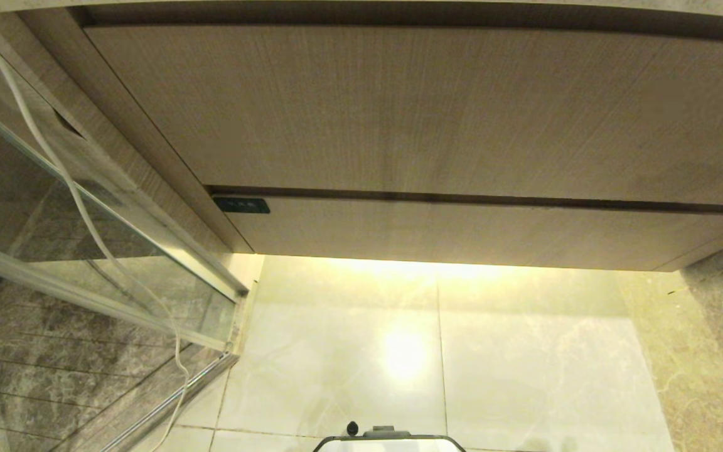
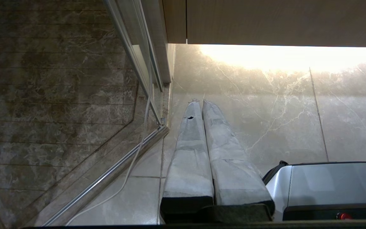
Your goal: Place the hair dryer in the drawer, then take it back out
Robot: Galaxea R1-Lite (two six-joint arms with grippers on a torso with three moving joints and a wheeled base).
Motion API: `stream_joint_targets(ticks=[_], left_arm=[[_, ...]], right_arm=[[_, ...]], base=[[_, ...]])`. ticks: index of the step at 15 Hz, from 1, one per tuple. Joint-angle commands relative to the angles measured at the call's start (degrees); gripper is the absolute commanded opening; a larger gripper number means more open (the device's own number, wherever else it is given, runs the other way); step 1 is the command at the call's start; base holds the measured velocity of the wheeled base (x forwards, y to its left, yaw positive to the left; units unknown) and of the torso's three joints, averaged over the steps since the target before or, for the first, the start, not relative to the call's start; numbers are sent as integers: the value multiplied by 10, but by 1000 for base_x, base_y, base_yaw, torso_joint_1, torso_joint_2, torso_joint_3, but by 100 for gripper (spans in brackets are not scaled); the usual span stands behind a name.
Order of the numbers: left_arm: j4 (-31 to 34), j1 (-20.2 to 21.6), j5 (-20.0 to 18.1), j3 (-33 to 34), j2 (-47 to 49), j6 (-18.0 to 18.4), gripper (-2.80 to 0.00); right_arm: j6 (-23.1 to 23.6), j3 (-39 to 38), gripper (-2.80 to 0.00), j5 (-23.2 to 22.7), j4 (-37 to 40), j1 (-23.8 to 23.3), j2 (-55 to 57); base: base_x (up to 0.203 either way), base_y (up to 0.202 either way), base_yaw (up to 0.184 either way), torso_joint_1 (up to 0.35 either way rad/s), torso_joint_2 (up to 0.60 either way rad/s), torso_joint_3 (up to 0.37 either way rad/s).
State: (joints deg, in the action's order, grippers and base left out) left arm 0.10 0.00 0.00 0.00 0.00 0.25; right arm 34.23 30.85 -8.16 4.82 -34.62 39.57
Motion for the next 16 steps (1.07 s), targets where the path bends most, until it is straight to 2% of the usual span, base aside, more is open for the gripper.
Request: stream_joint_targets(ticks=[1,9,13,14,16], left_arm=[[0,0,0,1,0,0,-280],[0,0,0,1,0,0,-280],[0,0,0,1,0,0,-280],[0,0,0,0,0,0,-280],[0,0,0,1,0,0,-280]], right_arm=[[1,1,-280,-3,12,3,4],[-13,1,-280,-2,19,10,20],[-26,-29,-280,7,3,12,6],[-26,-39,-280,7,-10,14,3],[-33,-97,-280,9,-91,28,2]], base=[[0,0,0,0,0,0],[0,0,0,0,0,0],[0,0,0,0,0,0],[0,0,0,0,0,0],[0,0,0,0,0,0]])
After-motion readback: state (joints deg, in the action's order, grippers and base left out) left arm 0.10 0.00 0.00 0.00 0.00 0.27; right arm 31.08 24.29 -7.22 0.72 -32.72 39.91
